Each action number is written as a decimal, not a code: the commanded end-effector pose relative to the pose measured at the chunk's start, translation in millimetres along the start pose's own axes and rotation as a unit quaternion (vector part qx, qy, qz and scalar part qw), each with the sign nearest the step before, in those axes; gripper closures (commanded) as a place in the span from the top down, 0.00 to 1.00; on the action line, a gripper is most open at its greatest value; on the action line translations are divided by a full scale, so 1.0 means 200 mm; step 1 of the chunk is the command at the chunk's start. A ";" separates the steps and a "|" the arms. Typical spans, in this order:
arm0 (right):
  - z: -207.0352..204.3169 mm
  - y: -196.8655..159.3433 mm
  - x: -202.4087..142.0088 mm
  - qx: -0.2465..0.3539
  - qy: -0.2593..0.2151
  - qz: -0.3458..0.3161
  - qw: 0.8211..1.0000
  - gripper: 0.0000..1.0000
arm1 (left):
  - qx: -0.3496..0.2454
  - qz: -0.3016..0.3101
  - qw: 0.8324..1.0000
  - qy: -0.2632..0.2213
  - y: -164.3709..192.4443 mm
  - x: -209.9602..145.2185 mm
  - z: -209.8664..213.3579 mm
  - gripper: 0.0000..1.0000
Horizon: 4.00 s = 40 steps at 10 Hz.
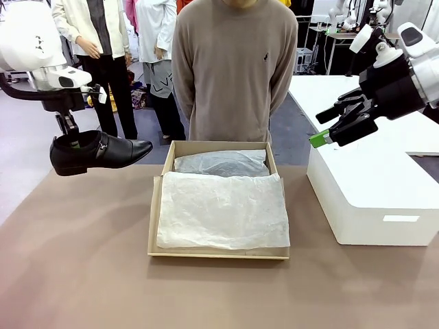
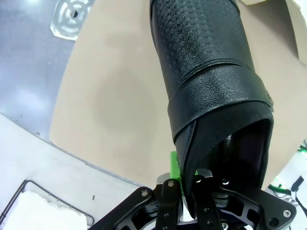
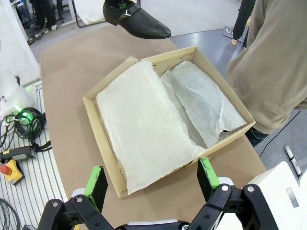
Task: Pack the shoes into the box.
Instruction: Place the other shoe of the Shoes into the Shoes Box.
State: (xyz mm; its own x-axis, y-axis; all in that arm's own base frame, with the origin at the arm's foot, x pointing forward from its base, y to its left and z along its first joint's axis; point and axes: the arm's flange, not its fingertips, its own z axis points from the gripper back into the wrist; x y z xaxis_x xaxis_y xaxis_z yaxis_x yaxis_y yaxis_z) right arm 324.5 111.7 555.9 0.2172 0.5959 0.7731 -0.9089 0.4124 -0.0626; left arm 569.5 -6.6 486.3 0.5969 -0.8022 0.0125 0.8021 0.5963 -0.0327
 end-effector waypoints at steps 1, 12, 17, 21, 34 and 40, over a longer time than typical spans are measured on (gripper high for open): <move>-0.01 -0.02 0.00 0.007 -0.011 0.010 1.000 1.00 | 0.000 0.000 1.000 0.000 0.00 0.00 0.00 0.00; -0.01 -0.02 0.00 0.007 -0.011 0.010 1.000 1.00 | 0.025 0.371 0.928 -0.033 -0.38 0.53 0.16 0.00; -0.01 -0.02 0.00 0.007 -0.011 0.010 1.000 1.00 | 0.017 0.361 0.932 -0.022 -0.40 0.53 0.12 0.00; -0.01 -0.02 0.00 0.007 -0.011 0.010 1.000 1.00 | 0.019 0.415 0.909 -0.032 -0.41 0.58 0.13 0.00; -0.01 -0.02 0.00 0.007 -0.011 0.010 1.000 1.00 | 0.021 0.641 0.765 -0.057 -0.79 1.03 0.20 0.00; -0.01 -0.02 0.00 0.007 -0.011 0.010 1.000 1.00 | 0.035 0.704 0.706 -0.068 -0.90 1.16 0.20 0.00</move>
State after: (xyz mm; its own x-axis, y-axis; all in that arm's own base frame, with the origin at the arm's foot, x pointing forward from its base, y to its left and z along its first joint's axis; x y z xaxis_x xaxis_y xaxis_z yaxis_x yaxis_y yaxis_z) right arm 324.5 111.6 555.9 0.2171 0.5960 0.7731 -0.9088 0.4125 -0.0627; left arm 565.8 -282.8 529.5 0.8482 0.5232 0.0821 -0.5210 0.8522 -0.0481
